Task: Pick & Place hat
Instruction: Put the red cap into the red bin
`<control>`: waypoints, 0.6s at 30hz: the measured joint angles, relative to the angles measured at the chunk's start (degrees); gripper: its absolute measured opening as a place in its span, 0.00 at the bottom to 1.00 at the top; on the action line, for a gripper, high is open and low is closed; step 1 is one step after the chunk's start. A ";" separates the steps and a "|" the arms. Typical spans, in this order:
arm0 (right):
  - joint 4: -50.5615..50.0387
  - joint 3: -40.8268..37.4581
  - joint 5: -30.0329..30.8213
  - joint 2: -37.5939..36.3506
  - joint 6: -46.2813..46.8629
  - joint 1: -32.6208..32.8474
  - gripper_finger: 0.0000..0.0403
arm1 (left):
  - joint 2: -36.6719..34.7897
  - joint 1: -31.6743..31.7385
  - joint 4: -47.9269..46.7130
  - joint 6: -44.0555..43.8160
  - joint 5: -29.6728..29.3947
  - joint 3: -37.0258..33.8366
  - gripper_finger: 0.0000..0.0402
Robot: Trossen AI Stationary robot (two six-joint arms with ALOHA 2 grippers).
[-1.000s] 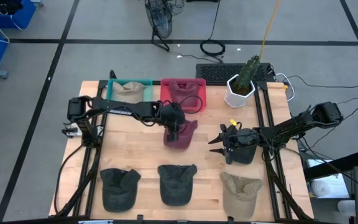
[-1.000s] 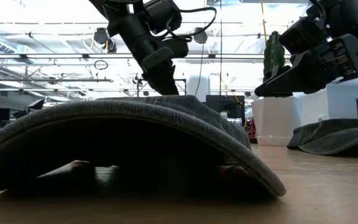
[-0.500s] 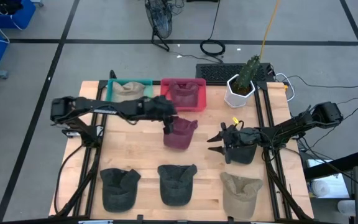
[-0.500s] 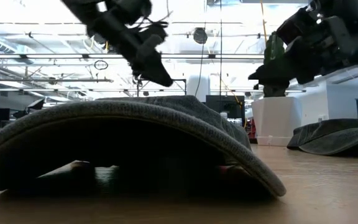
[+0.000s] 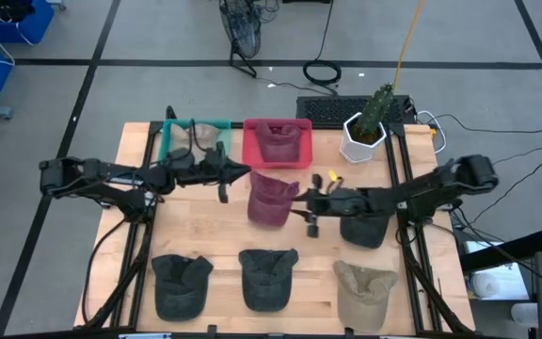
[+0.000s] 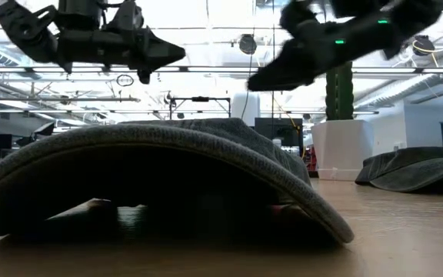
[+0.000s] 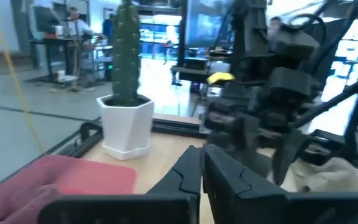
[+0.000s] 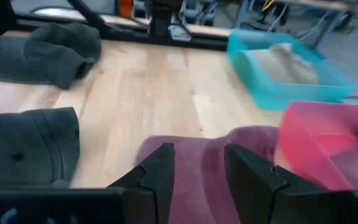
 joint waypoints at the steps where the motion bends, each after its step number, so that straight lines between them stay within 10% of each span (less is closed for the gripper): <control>1: -0.68 1.87 -1.57 1.73 0.04 -0.70 0.33 | -0.22 -0.10 0.44 -0.04 0.32 -0.54 0.08; 18: -14.43 19.31 -3.91 20.29 8.49 -9.67 0.39 | -9.10 -0.08 -8.96 -6.71 10.51 -0.61 0.01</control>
